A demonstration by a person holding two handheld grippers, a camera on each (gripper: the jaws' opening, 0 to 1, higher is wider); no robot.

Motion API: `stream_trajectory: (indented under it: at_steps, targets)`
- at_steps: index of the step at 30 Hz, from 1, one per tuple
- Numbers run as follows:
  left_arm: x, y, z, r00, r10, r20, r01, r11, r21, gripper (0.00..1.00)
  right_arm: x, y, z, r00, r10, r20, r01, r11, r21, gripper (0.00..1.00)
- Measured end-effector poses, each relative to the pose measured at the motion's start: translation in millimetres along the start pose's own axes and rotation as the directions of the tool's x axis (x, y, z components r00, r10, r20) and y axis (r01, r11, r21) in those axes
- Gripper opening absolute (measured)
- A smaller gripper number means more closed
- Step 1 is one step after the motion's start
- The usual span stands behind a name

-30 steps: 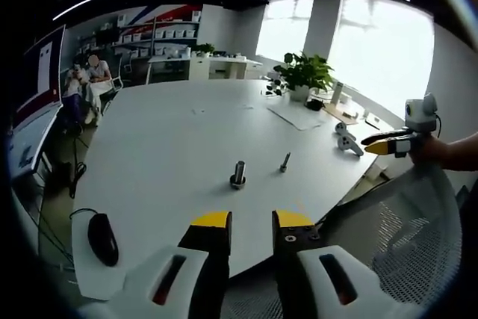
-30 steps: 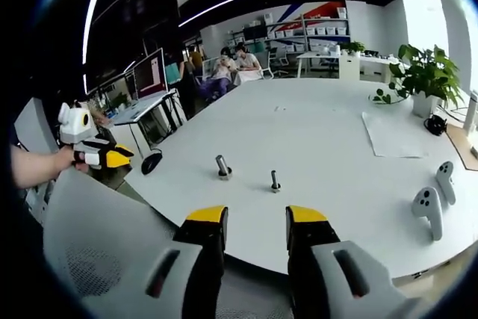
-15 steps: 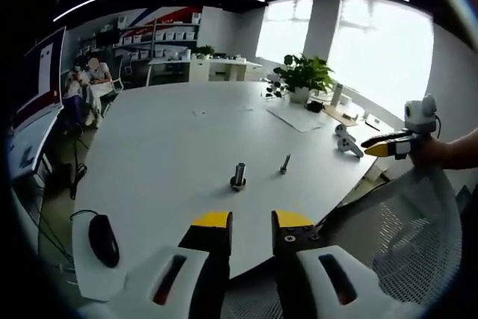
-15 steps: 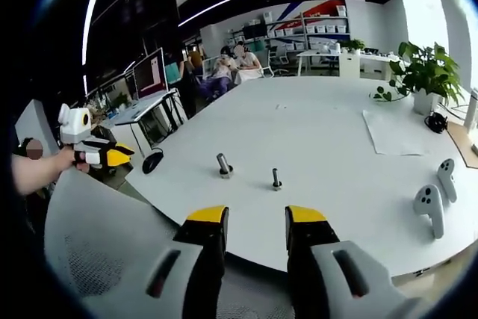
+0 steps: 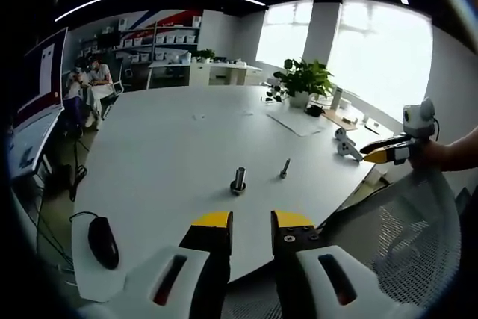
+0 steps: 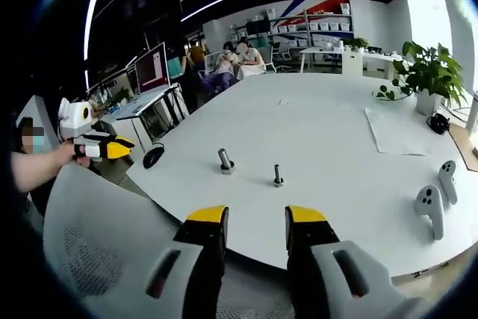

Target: Place the washer onto the threaded stud by aligning its center hole with the stud, sliding it down to the base, and recovering from edge contact or off-axis alignment until the washer reaches the visible bottom stop.

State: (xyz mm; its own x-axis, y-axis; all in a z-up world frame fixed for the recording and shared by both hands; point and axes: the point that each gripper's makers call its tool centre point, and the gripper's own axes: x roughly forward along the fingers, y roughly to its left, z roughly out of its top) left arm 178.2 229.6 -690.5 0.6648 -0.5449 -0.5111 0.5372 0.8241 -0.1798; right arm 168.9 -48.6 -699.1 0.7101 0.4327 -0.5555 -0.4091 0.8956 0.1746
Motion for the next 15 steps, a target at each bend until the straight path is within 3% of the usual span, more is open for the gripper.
stream_trajectory:
  at_steps: [15]
  targets:
    - [-0.7,1.0,0.2,1.000,0.004,0.003,-0.004,1.000,-0.008,0.18,0.5,0.5,-1.9,1.000,0.006,-0.008,-0.006,1.000,0.005,0.33]
